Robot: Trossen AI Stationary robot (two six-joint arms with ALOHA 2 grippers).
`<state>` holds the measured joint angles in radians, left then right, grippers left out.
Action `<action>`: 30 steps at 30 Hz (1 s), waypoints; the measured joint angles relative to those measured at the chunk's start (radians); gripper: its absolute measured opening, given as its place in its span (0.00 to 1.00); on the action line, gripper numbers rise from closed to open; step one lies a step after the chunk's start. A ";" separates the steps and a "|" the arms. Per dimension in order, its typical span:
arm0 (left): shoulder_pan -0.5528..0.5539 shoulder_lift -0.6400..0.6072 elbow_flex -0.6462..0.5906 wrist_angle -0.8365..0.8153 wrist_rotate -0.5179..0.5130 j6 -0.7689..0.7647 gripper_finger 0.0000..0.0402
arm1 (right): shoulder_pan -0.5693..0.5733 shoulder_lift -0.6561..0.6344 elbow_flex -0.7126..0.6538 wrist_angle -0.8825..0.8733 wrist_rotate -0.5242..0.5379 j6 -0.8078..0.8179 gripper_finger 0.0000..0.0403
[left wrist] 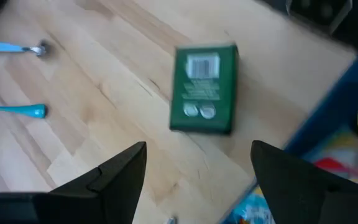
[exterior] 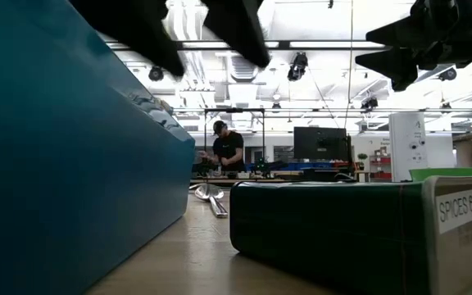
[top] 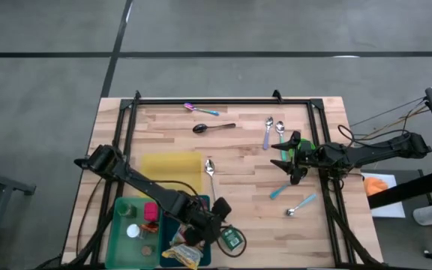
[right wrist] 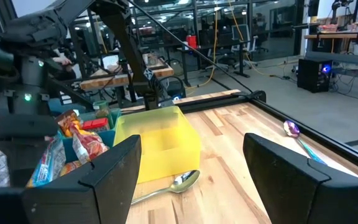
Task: Pick & Place Food Item
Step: Put the black spice can into the green bin
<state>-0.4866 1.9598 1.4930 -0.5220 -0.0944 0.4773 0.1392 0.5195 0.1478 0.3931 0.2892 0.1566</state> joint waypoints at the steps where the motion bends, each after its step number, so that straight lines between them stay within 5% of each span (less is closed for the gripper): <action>1: 0.000 0.000 0.007 0.002 0.000 -0.018 0.72 | 0.000 0.000 0.000 0.000 0.000 0.000 0.70; 6: 0.004 0.000 0.049 -0.013 0.033 -0.015 0.72 | 0.000 0.000 0.000 0.000 0.000 0.000 0.70; 12: 0.009 0.000 0.122 -0.058 0.199 0.110 0.72 | 0.000 0.000 0.000 0.000 0.000 0.000 0.70; 30: 0.085 0.012 0.130 0.015 0.295 0.201 0.72 | 0.000 0.000 0.000 0.000 0.000 0.000 0.70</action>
<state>-0.4015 1.9721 1.6230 -0.5069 0.2001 0.6781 0.1394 0.5194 0.1478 0.3931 0.2890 0.1566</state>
